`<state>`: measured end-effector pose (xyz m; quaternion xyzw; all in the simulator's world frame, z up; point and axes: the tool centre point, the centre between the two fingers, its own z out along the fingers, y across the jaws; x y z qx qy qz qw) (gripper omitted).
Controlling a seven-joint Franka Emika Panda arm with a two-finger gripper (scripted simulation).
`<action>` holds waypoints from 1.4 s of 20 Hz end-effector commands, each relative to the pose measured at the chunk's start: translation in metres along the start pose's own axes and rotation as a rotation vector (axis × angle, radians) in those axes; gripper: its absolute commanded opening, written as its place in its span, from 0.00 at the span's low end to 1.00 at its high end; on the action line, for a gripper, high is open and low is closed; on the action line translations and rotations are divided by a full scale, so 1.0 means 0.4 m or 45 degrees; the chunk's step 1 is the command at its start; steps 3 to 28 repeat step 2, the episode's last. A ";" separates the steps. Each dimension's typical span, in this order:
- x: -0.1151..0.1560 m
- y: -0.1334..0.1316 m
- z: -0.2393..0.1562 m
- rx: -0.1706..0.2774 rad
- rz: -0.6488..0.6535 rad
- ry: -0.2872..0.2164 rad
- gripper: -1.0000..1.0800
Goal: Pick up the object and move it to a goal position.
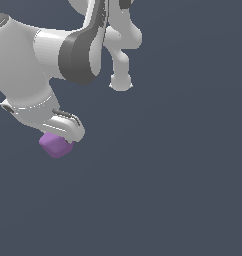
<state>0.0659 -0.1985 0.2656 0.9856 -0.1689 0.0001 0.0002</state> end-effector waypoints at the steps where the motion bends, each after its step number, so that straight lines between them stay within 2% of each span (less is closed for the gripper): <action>1: 0.002 -0.001 -0.001 0.000 -0.001 0.000 0.00; 28: 0.002 -0.001 -0.001 0.000 -0.001 0.000 0.00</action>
